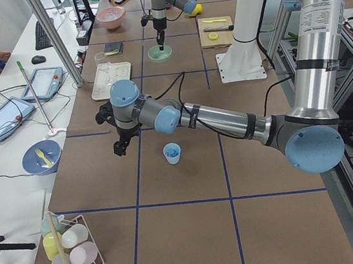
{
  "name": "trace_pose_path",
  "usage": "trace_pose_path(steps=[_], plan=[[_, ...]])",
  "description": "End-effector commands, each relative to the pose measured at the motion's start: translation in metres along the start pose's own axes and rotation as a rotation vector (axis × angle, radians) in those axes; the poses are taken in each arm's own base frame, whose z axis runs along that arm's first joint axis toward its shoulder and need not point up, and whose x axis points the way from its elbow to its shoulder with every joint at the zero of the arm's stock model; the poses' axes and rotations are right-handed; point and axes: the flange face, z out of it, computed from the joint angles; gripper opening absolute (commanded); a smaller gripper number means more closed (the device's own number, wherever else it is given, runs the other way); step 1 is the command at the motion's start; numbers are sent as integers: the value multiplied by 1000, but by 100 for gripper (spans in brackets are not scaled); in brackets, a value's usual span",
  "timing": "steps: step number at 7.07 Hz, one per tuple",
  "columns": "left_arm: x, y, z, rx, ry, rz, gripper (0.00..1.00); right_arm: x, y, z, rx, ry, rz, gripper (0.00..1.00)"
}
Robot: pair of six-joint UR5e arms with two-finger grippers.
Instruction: Pour ice into bowl
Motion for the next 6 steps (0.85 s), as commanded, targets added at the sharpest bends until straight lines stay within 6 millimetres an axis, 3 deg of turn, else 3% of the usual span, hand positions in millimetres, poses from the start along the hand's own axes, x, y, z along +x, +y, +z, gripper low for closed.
trace_pose_path(steps=[1,3,4,5,6], plan=[[30,-7,9,74,-18,-88,100,-54,36,69,38,-34,31,0],[87,59,58,231,-52,-220,97,-64,62,95,37,-25,65,0],[103,100,68,262,-50,-262,99,-65,64,96,44,-25,81,0],[116,124,68,294,-83,-290,99,-66,66,97,42,-24,85,5],[138,158,90,341,-110,-352,99,-68,67,96,40,-28,110,14]])
